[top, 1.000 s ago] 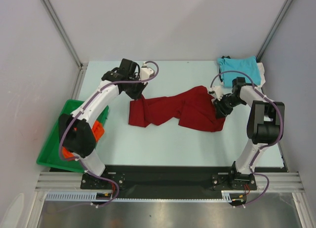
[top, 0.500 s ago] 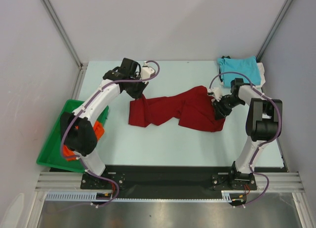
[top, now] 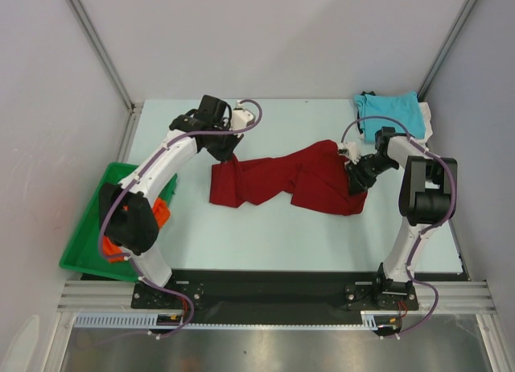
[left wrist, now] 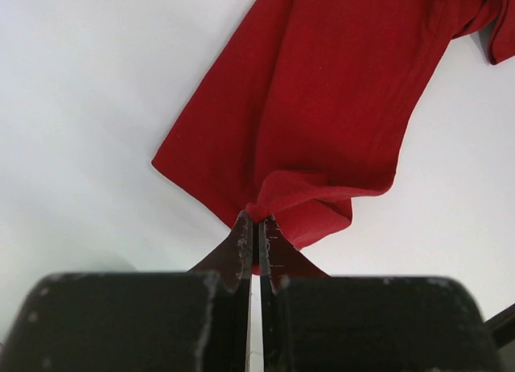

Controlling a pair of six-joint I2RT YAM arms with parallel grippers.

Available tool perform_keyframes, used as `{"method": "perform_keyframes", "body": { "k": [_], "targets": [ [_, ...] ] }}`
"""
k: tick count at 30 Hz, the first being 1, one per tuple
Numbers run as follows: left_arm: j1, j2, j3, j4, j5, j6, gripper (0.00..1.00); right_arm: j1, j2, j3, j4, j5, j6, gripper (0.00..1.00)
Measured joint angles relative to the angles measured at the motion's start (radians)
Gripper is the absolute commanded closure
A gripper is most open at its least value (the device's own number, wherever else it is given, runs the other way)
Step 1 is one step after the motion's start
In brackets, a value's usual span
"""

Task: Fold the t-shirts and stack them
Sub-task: Flatten the tshirt out

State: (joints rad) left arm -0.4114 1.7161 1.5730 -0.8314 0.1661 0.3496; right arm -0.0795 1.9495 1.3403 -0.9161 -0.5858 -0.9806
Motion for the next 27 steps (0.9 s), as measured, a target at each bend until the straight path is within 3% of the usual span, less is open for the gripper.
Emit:
{"method": "perform_keyframes", "body": {
  "k": [7,16,27],
  "targets": [
    [-0.003,0.000,0.000,0.000,-0.006,0.001,1.00,0.000,0.016,0.006,-0.018,-0.006,0.000,0.72],
    [-0.009,0.000,0.000,0.000,-0.010,0.007,1.00,0.000,0.028,0.008,-0.036,-0.008,0.000,0.99],
    [-0.013,0.000,0.026,0.000,-0.035,0.025,1.00,-0.006,-0.008,0.106,-0.052,-0.024,0.024,1.00]
  ]
}}
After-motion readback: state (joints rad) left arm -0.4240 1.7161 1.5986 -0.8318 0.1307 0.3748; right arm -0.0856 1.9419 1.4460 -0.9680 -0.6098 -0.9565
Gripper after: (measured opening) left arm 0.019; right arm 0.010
